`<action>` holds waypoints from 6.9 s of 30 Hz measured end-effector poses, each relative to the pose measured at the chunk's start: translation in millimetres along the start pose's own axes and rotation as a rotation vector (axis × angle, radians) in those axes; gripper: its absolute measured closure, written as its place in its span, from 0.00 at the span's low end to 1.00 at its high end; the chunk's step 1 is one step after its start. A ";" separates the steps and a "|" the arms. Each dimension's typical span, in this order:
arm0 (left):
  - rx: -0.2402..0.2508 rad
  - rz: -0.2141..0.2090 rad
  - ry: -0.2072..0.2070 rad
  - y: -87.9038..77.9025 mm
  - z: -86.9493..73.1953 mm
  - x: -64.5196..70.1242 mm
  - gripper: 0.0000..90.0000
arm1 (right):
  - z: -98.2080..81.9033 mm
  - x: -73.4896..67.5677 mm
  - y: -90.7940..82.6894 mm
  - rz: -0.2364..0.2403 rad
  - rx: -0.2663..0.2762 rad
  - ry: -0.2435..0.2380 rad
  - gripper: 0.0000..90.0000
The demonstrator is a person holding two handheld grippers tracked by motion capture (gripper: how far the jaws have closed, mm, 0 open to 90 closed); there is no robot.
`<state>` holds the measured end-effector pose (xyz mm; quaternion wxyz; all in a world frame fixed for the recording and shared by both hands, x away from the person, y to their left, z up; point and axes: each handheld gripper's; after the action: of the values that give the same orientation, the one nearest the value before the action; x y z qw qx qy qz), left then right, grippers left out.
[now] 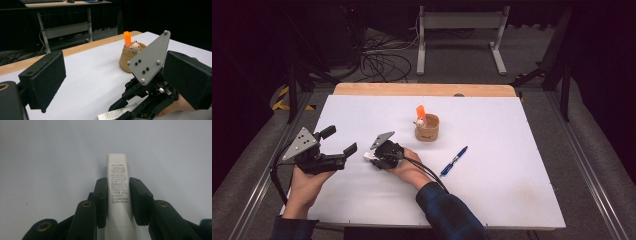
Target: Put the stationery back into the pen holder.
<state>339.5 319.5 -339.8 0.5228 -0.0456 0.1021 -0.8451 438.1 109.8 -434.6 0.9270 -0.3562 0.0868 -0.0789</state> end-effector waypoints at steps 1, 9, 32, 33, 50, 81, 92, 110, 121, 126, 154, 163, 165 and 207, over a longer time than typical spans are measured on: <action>0.001 -0.001 -0.001 0.2 -0.2 -0.1 0.06 | 0.0 -0.2 0.0 -0.002 -0.001 -0.002 0.78; -0.005 -0.001 -0.002 0.9 -1.4 -0.7 0.07 | -1.1 -2.7 -0.2 -0.017 0.004 -0.041 0.78; -0.009 -0.133 0.211 22.3 -18.7 28.6 0.24 | 0.3 -22.3 -102.4 0.038 0.050 -0.036 0.78; -0.012 -0.136 0.220 23.6 -19.1 31.8 0.24 | -0.7 -23.8 -106.2 0.034 0.045 -0.033 0.78; -0.046 -0.086 0.623 38.7 -33.5 71.1 0.39 | -7.7 -28.6 -133.0 0.074 0.007 0.031 0.78; -0.017 -0.059 1.024 38.4 -53.6 100.5 0.69 | -8.8 -25.1 -122.6 0.211 -0.022 0.147 0.78; -0.038 -0.103 0.994 38.9 -53.7 100.3 0.78 | -9.1 -21.5 -128.9 0.241 0.033 0.180 0.76; -0.061 -0.250 0.578 49.0 -49.9 88.0 0.79 | -24.8 -28.6 -153.5 0.145 0.234 0.077 0.42; -0.042 -0.356 0.373 56.1 -49.0 94.0 0.79 | -59.2 -32.8 -173.8 0.094 0.410 0.038 0.41; -0.030 -0.394 0.325 61.7 -49.0 101.0 0.79 | -70.8 -30.7 -177.7 0.128 0.492 0.045 0.43; -0.042 -0.416 0.273 71.3 -54.1 113.5 0.74 | -79.5 -27.6 -179.9 0.141 0.581 0.101 0.73; -0.049 -0.349 0.219 70.3 -49.6 109.3 0.49 | -74.7 -26.9 -194.6 0.017 0.552 0.072 0.73; -0.049 -0.334 0.212 69.8 -48.7 107.5 0.45 | -73.3 -26.2 -200.6 -0.025 0.541 0.064 0.73; -0.020 -0.159 0.117 60.5 -41.0 77.0 0.08 | -14.1 37.5 -219.7 -0.366 0.405 0.079 0.73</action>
<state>350.3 229.7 -395.4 0.4467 -0.0095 0.1368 -0.8841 452.9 -68.3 -300.8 0.9456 -0.1700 0.0393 -0.2747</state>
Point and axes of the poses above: each handheld gripper's, and its own axes: y roughly forward along the jaws, z roughly out of its top, x roughly to its right, and after that the axes turned 11 degrees about z, right-handed
